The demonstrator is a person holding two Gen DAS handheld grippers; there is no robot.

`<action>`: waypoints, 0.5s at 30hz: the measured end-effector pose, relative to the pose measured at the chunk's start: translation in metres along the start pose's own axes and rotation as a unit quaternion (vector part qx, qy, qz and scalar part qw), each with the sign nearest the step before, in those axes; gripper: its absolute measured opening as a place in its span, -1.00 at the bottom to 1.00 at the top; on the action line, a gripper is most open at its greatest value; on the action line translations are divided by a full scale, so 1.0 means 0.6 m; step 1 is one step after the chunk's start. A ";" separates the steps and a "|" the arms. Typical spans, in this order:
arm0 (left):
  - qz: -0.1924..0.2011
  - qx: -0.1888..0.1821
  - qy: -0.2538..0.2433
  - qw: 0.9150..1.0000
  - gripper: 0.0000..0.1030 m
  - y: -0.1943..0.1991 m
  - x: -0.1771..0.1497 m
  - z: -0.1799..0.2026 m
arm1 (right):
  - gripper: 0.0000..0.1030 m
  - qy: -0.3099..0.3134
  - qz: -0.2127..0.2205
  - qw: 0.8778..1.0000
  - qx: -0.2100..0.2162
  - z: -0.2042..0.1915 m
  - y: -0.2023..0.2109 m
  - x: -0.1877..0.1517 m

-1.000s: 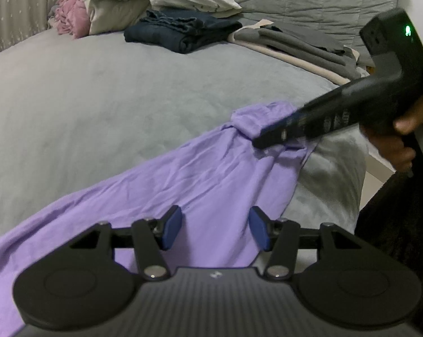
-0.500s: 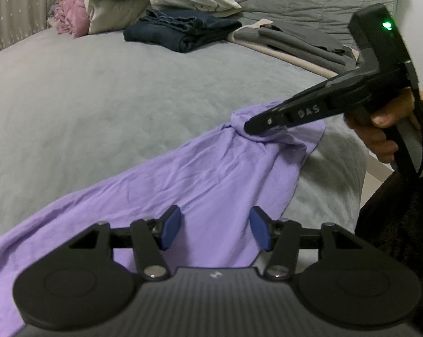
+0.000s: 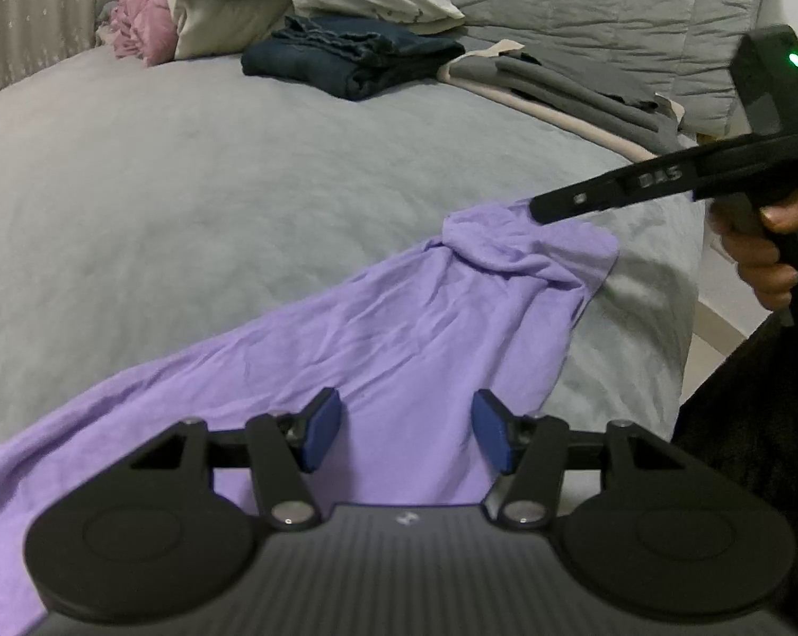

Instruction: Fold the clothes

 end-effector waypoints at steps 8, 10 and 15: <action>0.000 0.000 -0.001 1.000 0.13 0.001 -0.001 -0.001 | -0.54 0.019 -0.018 1.000 -0.003 -0.017 -0.042 0.012; 0.001 0.000 0.000 1.000 0.13 0.001 0.000 -0.001 | -0.58 0.023 -0.029 0.999 -0.002 -0.021 -0.048 0.004; 0.002 0.000 0.002 1.000 0.13 0.002 0.006 -0.008 | -0.96 0.032 -0.019 0.999 -0.002 -0.032 -0.028 -0.006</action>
Point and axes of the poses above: each gripper's, at about its wrist camera, not at the fingertips, and y roughly against the way its jaws point, z to its right, x to its top, the point moved 10 cm from there along -y, roughly the way its jaws point, and after that the axes turned 8 degrees about y, right-handed, at the moved point
